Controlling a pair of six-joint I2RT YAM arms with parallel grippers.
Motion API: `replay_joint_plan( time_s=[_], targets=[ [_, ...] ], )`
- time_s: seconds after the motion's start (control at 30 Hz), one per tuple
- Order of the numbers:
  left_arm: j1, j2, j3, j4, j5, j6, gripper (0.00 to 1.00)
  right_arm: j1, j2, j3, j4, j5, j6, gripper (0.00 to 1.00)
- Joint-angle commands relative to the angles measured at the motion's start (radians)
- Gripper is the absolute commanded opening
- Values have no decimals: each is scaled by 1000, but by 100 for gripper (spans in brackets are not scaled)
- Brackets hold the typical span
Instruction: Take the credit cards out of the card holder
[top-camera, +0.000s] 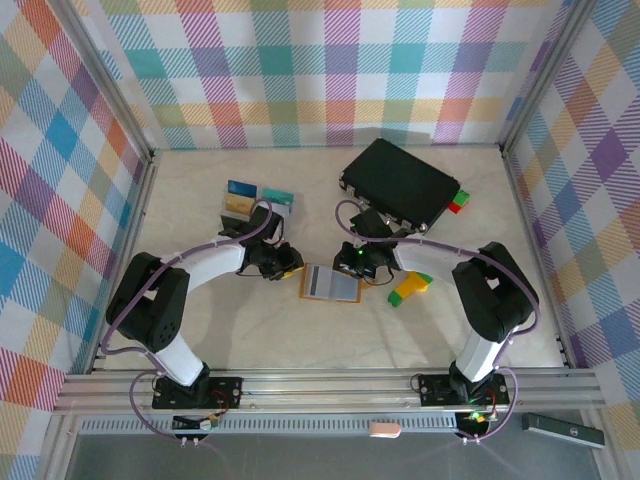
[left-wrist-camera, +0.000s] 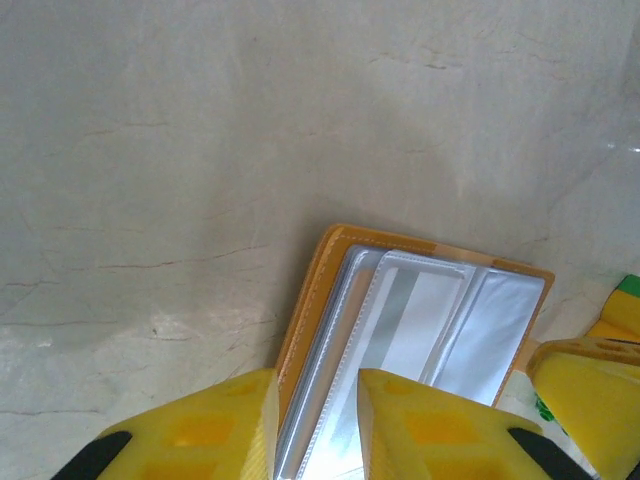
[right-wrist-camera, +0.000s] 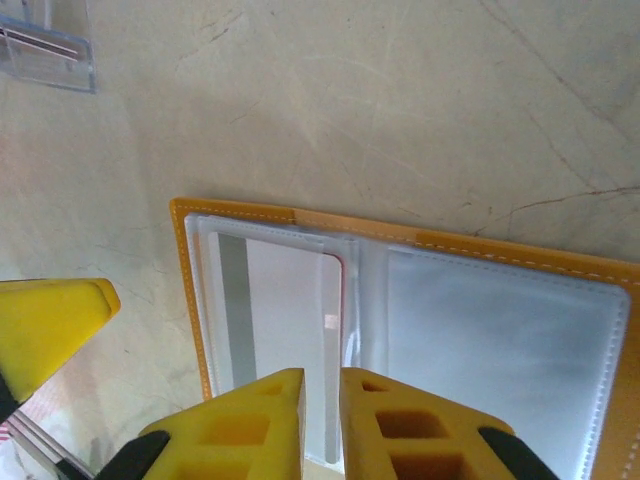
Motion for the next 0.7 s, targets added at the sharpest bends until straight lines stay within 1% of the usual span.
replay_joint_plan(
  time_s=[0.0, 0.1, 0.17, 0.43, 0.57, 0.67],
  targets=[
    [-20, -7, -7, 5, 30, -19, 27, -5, 10, 30, -36, -25, -83, 17],
    [-30, 7, 2, 9, 33, -25, 26, -5, 32, 46, -37, -59, -102, 16],
    [-38, 20, 4, 22, 44, -31, 23, -6, 47, 51, -27, -81, -104, 16],
    [-69, 93, 39, 25, 67, -32, 20, -6, 90, 45, 18, -110, -70, 16],
    [-71, 108, 37, 16, 44, -39, 19, -5, 109, 35, 56, -139, -51, 16],
    [-72, 122, 29, 5, 25, -44, 16, -5, 117, 31, 54, -129, -52, 17]
  ],
)
